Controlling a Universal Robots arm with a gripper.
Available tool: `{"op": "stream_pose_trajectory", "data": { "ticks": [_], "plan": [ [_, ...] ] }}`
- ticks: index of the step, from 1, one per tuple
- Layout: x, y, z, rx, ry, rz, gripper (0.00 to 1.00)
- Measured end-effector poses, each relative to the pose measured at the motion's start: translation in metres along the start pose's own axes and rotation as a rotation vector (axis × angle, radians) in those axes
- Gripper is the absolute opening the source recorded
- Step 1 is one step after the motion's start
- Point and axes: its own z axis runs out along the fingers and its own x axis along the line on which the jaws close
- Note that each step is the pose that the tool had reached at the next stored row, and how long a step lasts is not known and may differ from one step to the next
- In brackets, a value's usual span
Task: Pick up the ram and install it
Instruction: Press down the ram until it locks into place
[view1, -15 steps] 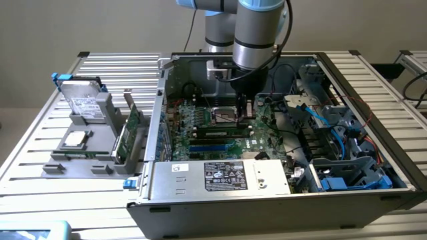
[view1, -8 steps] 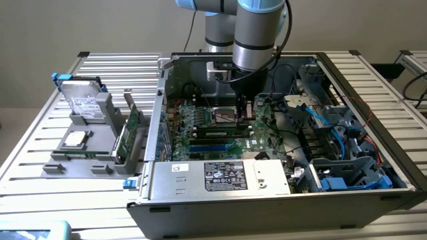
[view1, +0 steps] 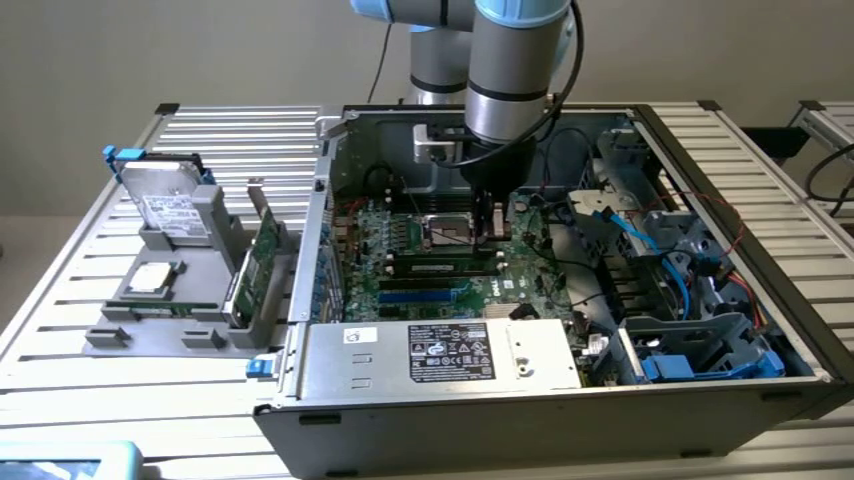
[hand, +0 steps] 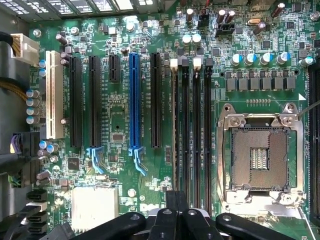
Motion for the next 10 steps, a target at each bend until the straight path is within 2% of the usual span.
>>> {"op": "stream_pose_trajectory", "data": {
  "ticks": [2,4,10],
  "plan": [
    [0.0,0.0022,-0.0015,-0.0001,-0.0015,0.001,0.11],
    [0.001,0.0057,-0.0037,-0.0001,-0.0001,0.001,0.11],
    [0.001,0.0203,-0.0054,-0.0001,-0.0004,0.002,0.11]
  ]
}}
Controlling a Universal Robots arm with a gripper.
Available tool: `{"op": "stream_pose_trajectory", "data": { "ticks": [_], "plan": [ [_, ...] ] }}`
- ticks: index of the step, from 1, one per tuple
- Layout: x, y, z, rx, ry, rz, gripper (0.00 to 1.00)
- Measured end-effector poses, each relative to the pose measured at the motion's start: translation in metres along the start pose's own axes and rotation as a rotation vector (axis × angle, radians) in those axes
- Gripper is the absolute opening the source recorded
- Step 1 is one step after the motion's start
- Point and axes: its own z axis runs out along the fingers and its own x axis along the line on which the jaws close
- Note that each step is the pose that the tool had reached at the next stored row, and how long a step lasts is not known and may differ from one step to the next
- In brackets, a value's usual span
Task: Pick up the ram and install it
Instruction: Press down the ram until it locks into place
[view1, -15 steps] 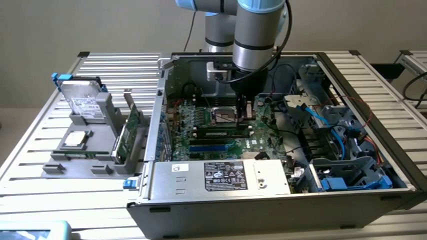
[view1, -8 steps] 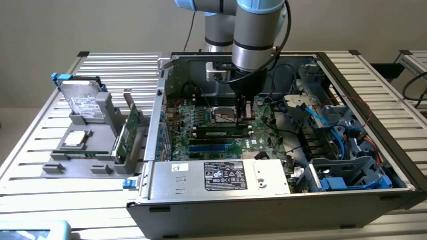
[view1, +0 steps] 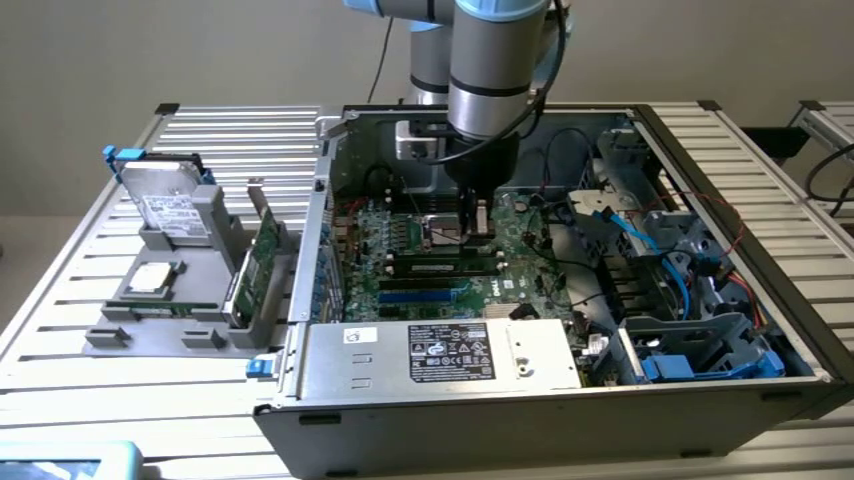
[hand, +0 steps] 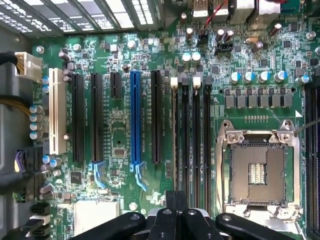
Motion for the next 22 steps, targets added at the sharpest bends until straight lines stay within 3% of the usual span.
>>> {"op": "stream_pose_trajectory", "data": {
  "ticks": [4,7,10,14,18,22],
  "plan": [
    [0.0,0.0114,-0.0003,-0.0002,0.0004,0.0,0.11],
    [0.001,0.0244,-0.0003,0.0,-0.0004,0.0,0.11],
    [0.002,0.0348,-0.0047,-0.0001,-0.0005,0.0,0.11],
    [0.002,0.0391,-0.0077,0.0008,-0.0007,0.0,0.11],
    [0.002,0.0517,-0.0076,0.0007,-0.0005,0.0,0.11],
    [0.002,0.0586,-0.0048,0.0014,-0.0006,0.001,0.11]
  ]
}}
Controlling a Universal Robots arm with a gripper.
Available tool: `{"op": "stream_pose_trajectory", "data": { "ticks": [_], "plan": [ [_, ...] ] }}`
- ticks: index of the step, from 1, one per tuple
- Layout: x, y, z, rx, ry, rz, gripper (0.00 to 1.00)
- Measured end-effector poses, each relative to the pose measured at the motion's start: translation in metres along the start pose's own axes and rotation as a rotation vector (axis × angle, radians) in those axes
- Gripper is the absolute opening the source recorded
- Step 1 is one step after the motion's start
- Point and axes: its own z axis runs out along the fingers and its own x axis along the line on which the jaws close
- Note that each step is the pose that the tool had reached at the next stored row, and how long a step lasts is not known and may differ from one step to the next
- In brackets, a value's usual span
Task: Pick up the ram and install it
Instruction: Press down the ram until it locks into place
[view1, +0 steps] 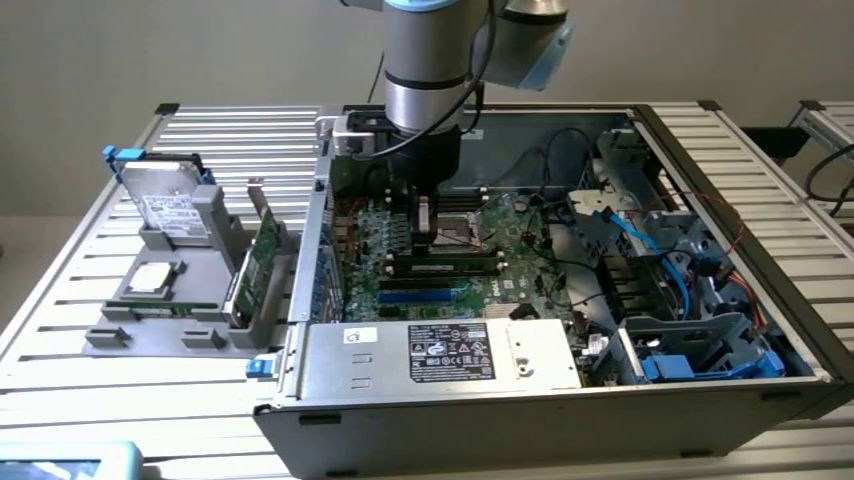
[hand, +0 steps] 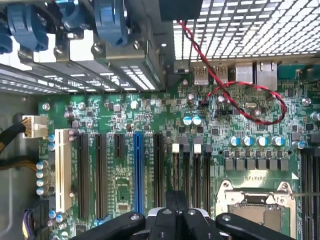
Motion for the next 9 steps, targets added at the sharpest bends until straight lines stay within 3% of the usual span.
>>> {"op": "stream_pose_trajectory", "data": {
  "ticks": [9],
  "plan": [
    [-0.001,0.0018,0.0078,0.0003,0.0002,0.0,0.11]
  ]
}}
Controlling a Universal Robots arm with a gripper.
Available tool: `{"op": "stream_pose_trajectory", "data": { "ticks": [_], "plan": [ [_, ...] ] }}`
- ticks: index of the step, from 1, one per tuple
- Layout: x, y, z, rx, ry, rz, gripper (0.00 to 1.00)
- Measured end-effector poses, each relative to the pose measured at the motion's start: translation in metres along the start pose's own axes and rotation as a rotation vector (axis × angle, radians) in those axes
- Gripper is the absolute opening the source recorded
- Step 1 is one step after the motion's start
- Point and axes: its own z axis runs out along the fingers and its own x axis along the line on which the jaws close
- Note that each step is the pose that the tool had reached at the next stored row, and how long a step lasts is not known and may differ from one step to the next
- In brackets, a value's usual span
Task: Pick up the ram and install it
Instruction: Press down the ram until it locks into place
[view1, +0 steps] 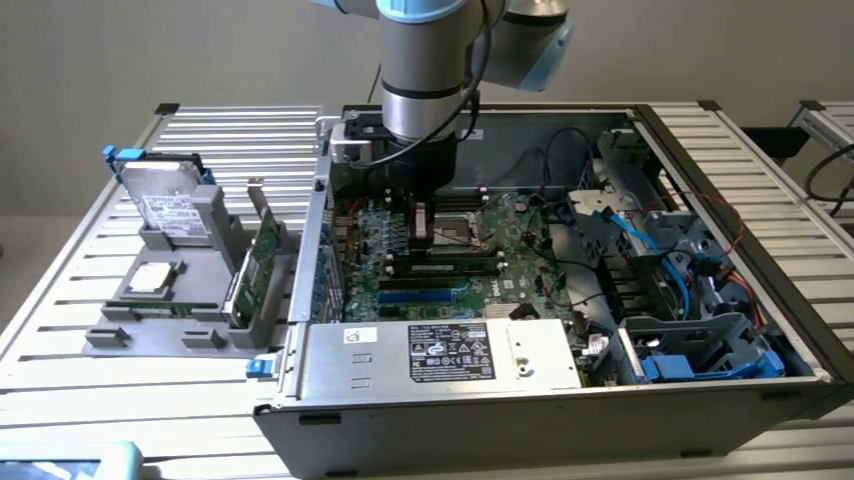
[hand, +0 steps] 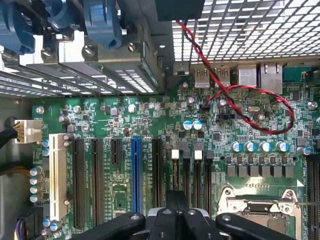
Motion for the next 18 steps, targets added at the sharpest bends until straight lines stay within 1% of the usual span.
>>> {"op": "stream_pose_trajectory", "data": {
  "ticks": [12,13,16,18],
  "plan": [
    [0.0,0.0004,0.0036,-0.0001,0.0,0.0,0.11],
    [-0.001,0.0002,0.0015,0.0013,-0.0017,0.0,0.11],
    [0.001,-0.0008,-0.011,0.0001,-0.0001,0.0,0.11],
    [0.001,-0.0043,-0.0159,0.0001,-0.0001,0.0,0.11]
  ]
}}
